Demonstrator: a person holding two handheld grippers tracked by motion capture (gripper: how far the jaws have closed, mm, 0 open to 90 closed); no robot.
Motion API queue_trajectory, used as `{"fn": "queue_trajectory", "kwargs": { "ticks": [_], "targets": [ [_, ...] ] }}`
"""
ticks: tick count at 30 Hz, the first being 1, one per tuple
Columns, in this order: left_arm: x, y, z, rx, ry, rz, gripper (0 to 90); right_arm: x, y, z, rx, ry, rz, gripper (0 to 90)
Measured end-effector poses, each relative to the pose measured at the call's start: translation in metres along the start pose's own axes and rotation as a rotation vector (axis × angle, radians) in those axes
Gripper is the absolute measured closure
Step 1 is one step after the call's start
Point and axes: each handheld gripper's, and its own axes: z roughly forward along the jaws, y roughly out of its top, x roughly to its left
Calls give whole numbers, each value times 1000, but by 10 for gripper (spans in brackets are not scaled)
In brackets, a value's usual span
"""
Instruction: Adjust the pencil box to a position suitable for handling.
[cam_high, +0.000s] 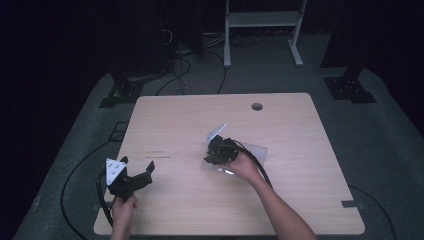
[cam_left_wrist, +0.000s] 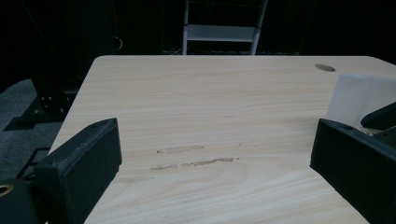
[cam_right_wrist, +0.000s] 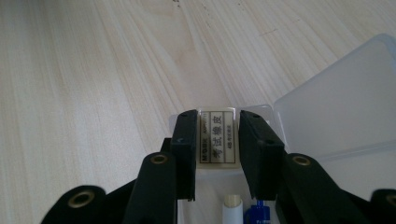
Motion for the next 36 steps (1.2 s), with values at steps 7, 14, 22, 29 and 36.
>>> {"fn": "queue_trajectory", "kwargs": {
  "ticks": [7, 14, 22, 29, 36],
  "targets": [
    [0, 0, 0, -1, 0, 1, 10, -3, -2, 5, 14, 2, 21, 676],
    [0, 1, -1, -3, 0, 0, 11, -4, -3, 10, 26, 12, 24, 674],
    [0, 0, 0, -4, 0, -2, 11, -7, -6, 12, 20, 13, 36, 674],
    [0, 1, -1, -4, 0, -3, 11, -7, -6, 14, 26, 16, 47, 672],
    [1, 1, -1, -4, 1, -4, 11, -8, -7, 17, 26, 17, 54, 668]
  ]
}}
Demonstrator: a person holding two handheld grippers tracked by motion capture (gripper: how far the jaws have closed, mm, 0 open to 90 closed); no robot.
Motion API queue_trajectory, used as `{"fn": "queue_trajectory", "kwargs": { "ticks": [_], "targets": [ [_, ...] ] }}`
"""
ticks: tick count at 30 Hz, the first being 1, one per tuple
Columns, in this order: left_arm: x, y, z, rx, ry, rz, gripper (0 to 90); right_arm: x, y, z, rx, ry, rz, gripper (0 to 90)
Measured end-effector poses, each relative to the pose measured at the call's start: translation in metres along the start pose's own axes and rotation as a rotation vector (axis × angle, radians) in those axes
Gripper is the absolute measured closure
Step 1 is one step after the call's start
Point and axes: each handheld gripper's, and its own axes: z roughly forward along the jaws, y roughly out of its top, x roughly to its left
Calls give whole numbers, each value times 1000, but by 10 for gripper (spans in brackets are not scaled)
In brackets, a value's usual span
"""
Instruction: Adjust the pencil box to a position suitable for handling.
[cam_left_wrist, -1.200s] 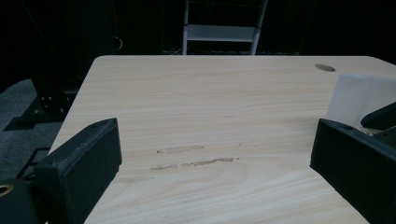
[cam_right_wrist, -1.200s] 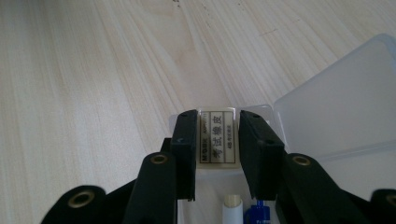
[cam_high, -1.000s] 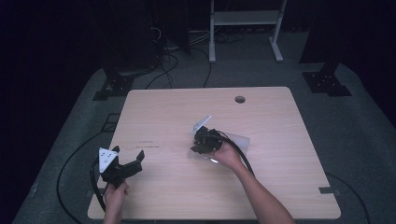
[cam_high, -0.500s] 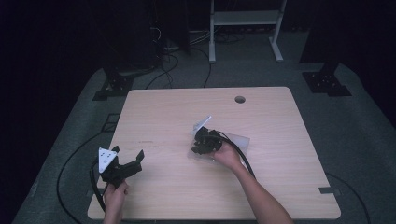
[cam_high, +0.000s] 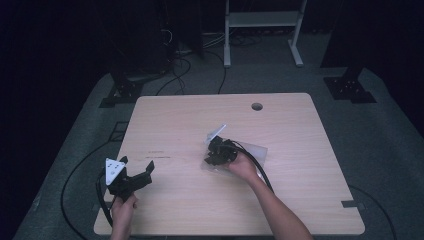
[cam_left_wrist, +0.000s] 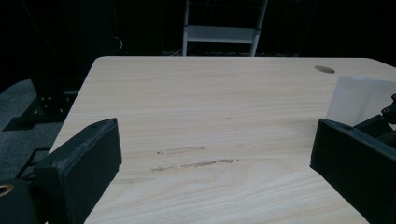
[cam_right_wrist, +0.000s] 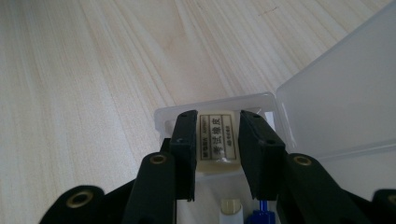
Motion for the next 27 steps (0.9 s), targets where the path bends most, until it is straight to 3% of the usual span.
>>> {"fn": "queue_trajectory", "kwargs": {
  "ticks": [16, 27],
  "targets": [
    [-1, 0, 1, 2, -5, 5, 11, -5, -8, -12, -32, 11, 33, 598],
    [-3, -1, 2, 11, -11, 16, 11, -8, -15, -25, -71, 60, 50, 497]
  ]
}}
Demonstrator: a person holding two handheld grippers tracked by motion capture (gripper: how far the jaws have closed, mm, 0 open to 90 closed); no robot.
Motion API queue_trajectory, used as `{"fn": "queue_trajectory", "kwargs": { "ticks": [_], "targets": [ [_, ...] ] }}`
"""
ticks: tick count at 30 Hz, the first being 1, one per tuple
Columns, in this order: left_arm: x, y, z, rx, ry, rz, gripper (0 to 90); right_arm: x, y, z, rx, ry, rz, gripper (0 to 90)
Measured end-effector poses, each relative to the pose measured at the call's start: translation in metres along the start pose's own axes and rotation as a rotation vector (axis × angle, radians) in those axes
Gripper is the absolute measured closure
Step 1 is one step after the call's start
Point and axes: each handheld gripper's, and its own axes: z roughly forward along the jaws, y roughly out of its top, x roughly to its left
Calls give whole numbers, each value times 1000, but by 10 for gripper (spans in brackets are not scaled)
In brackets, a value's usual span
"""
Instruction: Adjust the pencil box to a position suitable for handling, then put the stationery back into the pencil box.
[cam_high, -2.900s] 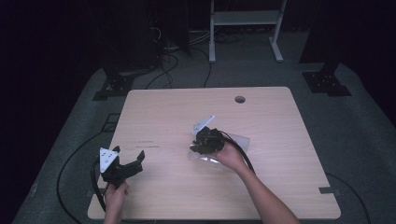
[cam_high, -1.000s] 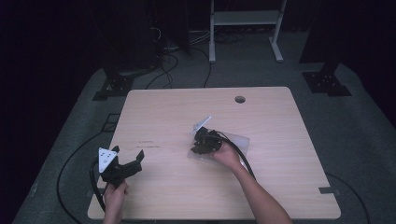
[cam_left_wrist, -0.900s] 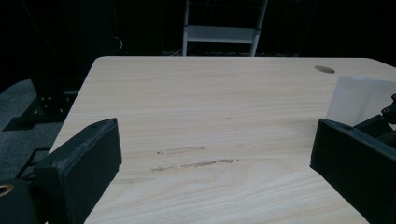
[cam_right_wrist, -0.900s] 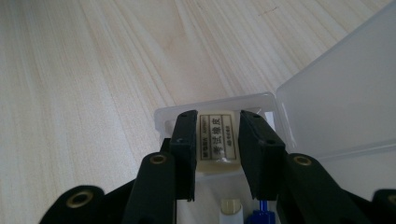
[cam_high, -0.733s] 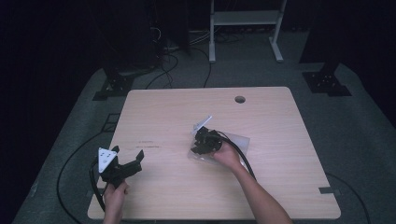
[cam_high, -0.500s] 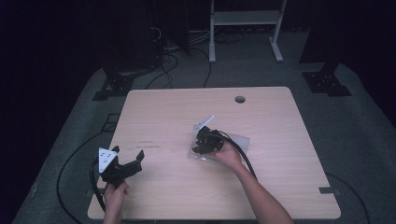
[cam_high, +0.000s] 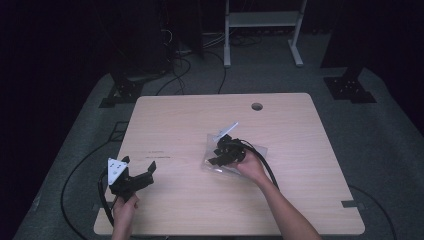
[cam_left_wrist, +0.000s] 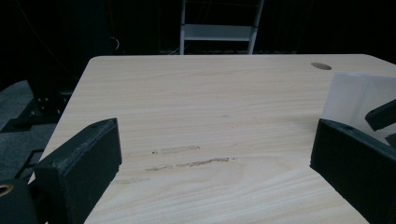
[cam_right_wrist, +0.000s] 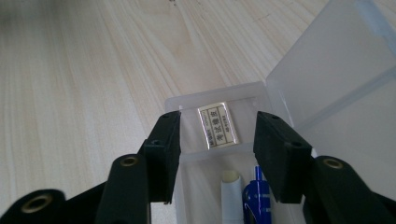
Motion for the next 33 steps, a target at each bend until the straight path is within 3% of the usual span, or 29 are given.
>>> {"fn": "queue_trajectory", "kwargs": {
  "ticks": [6, 15, 33],
  "targets": [
    [1, 0, -1, -4, 4, -3, 11, -1, -3, -9, -33, 29, 7, 437],
    [1, -2, 0, 4, 5, -11, 11, -1, -7, -20, -48, 10, -10, 412],
    [-1, -2, -2, 1, 7, -20, 11, -1, -18, -30, -72, 24, 1, 363]
  ]
}}
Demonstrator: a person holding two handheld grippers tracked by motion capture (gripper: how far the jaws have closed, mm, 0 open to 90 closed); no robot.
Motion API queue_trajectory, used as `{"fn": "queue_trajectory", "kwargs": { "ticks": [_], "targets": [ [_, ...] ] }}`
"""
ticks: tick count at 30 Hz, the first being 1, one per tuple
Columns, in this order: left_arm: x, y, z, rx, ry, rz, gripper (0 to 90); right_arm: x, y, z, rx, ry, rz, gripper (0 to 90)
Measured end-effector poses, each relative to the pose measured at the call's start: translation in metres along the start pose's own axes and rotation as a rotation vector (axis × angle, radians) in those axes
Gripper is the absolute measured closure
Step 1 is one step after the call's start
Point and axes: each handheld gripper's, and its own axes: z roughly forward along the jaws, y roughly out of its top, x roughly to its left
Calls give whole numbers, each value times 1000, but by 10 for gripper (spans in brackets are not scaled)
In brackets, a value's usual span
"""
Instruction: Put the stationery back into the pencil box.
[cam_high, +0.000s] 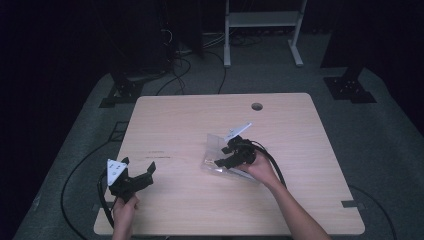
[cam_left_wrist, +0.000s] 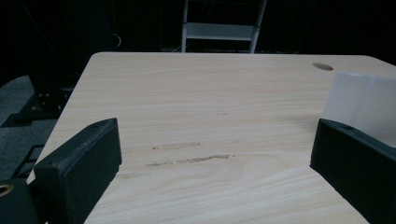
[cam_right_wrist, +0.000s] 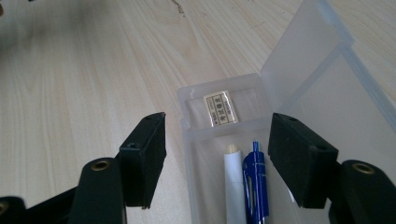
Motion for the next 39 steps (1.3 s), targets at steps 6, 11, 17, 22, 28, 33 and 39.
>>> {"fn": "queue_trajectory", "kwargs": {
  "ticks": [6, 11, 17, 22, 28, 33, 39],
  "targets": [
    [-1, -1, 1, 12, 6, 5, 11, -1, -7, -7, -7, 6, 4, 350],
    [0, -1, 2, 19, 5, 7, 11, -6, -14, -13, -22, 9, 21, 349],
    [1, -2, 1, 8, 1, 6, 11, -9, -24, -21, -33, -3, 39, 346],
    [0, -2, 1, 8, 0, 5, 11, -9, -33, -32, -38, -16, 45, 344],
    [0, -2, 2, 16, 3, 10, 10, -11, -42, -44, -39, -35, 43, 339],
    [0, -1, 2, 11, 4, 6, 11, -14, -49, -52, -41, -40, 55, 337],
    [-1, -1, 1, 10, 2, 9, 11, -12, -55, -58, -49, -35, 64, 332]
  ]
}}
